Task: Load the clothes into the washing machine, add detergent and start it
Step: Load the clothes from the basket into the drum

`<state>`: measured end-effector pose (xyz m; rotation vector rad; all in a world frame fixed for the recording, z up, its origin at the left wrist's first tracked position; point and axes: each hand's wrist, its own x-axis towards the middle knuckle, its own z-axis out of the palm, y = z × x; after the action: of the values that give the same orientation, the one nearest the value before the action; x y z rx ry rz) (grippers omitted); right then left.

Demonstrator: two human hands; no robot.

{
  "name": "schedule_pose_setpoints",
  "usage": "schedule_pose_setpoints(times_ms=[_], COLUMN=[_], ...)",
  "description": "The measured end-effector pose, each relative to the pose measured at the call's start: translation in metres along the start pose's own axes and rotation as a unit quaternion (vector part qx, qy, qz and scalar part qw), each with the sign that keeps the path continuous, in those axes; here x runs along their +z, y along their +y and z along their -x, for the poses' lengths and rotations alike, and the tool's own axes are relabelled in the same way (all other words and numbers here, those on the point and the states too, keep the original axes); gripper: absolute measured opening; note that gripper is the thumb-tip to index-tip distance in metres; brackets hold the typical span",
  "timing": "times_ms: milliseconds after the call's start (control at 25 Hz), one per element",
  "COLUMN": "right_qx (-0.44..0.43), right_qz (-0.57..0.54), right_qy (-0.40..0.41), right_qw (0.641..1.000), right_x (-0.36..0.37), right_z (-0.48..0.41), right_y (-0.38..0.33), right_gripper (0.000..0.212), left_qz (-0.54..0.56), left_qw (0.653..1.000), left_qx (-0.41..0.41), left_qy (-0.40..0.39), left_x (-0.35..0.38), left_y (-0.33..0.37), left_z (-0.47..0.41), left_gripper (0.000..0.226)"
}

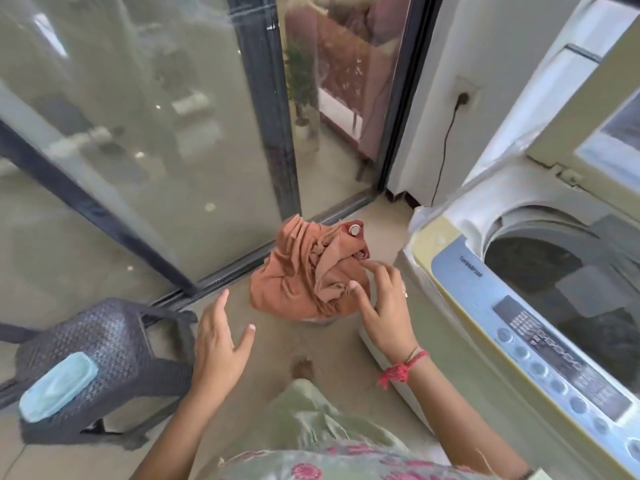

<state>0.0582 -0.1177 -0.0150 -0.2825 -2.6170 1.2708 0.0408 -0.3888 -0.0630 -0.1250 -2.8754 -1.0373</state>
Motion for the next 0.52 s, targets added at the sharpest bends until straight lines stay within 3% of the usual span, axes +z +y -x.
schedule_pose_setpoints(times_ms=[160, 360, 520], right_qx=[0.025, 0.125, 0.302], right_qz=[0.027, 0.066, 0.068], right_qy=[-0.017, -0.052, -0.057], right_qw=[0.999, 0.989, 0.949], right_x=[0.029, 0.087, 0.133], right_z=[-0.040, -0.127, -0.200], right_y=[0.005, 0.024, 0.065], right_gripper=[0.036, 0.039, 0.042], left_qz=[0.007, 0.016, 0.006], left_qw=[0.999, 0.992, 0.983], left_qx=[-0.017, -0.012, -0.012], left_qy=[-0.034, -0.123, -0.182], left_x=[0.016, 0.051, 0.077], left_y=[-0.012, -0.044, -0.077], left_z=[-0.053, -0.162, -0.251], left_gripper=[0.079, 0.072, 0.070])
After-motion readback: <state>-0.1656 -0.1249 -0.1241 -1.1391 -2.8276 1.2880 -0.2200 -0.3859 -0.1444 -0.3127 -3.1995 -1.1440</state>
